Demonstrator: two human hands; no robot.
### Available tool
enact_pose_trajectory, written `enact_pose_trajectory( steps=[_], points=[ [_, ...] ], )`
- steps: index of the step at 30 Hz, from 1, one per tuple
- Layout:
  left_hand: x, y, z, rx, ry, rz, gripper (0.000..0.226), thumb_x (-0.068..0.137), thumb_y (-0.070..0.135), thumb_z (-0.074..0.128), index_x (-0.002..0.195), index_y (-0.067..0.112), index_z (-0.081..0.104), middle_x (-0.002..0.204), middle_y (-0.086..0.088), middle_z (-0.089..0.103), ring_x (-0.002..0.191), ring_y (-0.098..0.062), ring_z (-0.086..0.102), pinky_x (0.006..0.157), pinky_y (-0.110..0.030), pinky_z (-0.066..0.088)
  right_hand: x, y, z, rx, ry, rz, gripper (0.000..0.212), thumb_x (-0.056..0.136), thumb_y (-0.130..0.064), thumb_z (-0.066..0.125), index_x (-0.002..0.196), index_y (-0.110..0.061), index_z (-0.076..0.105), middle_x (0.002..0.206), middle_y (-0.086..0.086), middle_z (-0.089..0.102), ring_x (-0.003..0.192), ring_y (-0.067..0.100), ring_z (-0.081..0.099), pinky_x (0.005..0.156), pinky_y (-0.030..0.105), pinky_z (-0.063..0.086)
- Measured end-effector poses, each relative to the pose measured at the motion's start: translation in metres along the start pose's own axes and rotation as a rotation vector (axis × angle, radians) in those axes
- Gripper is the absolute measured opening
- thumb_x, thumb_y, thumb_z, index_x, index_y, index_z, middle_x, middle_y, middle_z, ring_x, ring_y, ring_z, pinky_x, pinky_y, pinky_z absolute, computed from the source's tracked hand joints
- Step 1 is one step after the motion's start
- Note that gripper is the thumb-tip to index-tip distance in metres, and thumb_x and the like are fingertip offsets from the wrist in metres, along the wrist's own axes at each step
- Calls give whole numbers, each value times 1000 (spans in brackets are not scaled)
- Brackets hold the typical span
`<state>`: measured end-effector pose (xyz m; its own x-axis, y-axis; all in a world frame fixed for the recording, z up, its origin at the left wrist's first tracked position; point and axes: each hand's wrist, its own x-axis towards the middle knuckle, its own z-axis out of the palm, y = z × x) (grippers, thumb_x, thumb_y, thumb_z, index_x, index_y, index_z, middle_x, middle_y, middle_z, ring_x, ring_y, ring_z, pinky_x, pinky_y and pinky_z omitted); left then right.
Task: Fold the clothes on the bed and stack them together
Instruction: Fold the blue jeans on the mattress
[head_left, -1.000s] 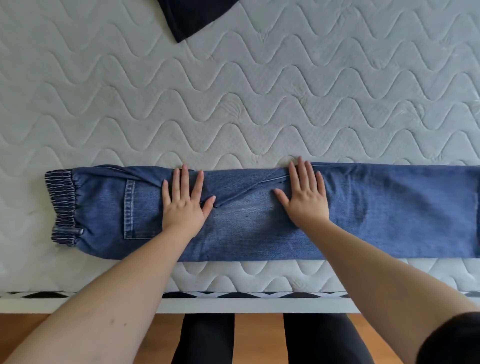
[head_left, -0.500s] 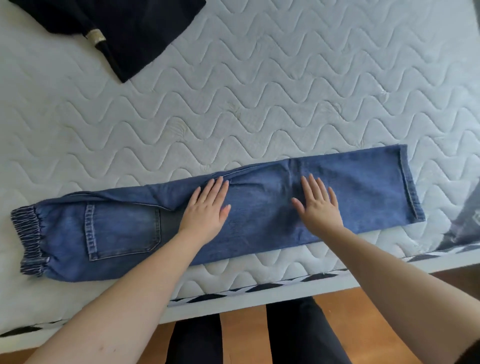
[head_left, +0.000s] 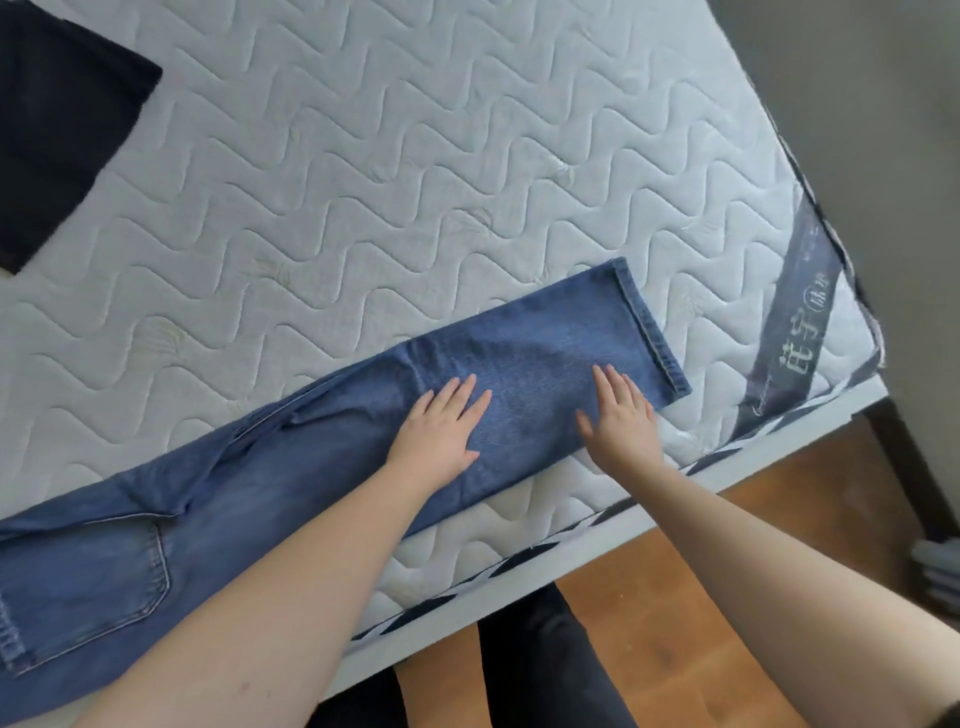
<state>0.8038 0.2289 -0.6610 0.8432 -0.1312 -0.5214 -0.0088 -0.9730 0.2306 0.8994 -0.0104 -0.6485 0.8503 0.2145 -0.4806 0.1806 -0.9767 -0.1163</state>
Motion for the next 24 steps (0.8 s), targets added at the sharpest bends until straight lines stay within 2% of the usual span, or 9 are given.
enact_pose_trajectory(
  steps=[3,5,10,13,16,18,21,22,24],
  points=[
    [22,19,-6,100,-55,45,99,90,53,61,156,27,-9,163,-3,-19,152,-22,-9,123,-39,6,8,14,-6,47,-7,60,67,100,-42,42,157,-21,13,164,1,13,151,22,8,121,39,10],
    [33,27,-7,157,-74,6,112,83,55,67,155,27,-14,162,-5,-24,151,-24,-11,123,-41,4,15,20,-8,76,-2,92,68,99,-42,43,157,-22,12,164,1,12,151,22,8,121,40,10],
    [51,37,-5,340,-88,-89,133,71,67,71,148,26,-30,157,-13,-33,148,-33,-21,117,-55,-13,53,39,-23,127,5,157,76,95,-44,50,157,-24,10,165,1,6,151,23,7,121,42,10],
    [62,34,-2,272,-162,-94,143,67,64,77,141,30,-40,154,-10,-39,147,-33,-24,118,-55,-5,75,46,-28,255,-35,201,83,93,-41,56,157,-15,10,163,6,11,149,26,15,120,45,17],
    [70,32,-1,214,-186,-81,147,62,60,82,141,35,-39,153,-7,-40,147,-31,-24,119,-55,3,91,45,-30,393,4,292,82,93,-40,58,155,-11,14,158,11,23,144,29,25,117,46,24],
    [69,33,-3,214,-198,-82,146,62,59,83,143,36,-37,154,-6,-39,148,-31,-24,120,-56,5,98,45,-35,404,45,328,73,93,-39,57,152,-11,24,150,14,33,138,32,32,116,45,26],
    [69,35,-5,207,-200,-81,143,64,57,83,145,36,-33,155,-6,-39,148,-31,-24,120,-56,4,110,52,-42,413,57,299,53,93,-40,58,136,-12,46,130,14,53,122,33,47,102,44,39],
    [70,34,-6,197,-204,-77,142,65,56,83,146,37,-31,155,-6,-38,148,-30,-24,120,-56,4,114,54,-45,446,33,287,45,92,-40,59,127,-13,50,120,10,58,114,31,53,92,41,43],
    [69,33,-8,186,-207,-74,141,65,56,83,147,37,-29,156,-6,-37,148,-30,-24,120,-56,4,120,56,-52,448,-56,259,32,89,-39,62,108,-16,54,101,4,62,93,26,57,71,32,41]
  ],
)
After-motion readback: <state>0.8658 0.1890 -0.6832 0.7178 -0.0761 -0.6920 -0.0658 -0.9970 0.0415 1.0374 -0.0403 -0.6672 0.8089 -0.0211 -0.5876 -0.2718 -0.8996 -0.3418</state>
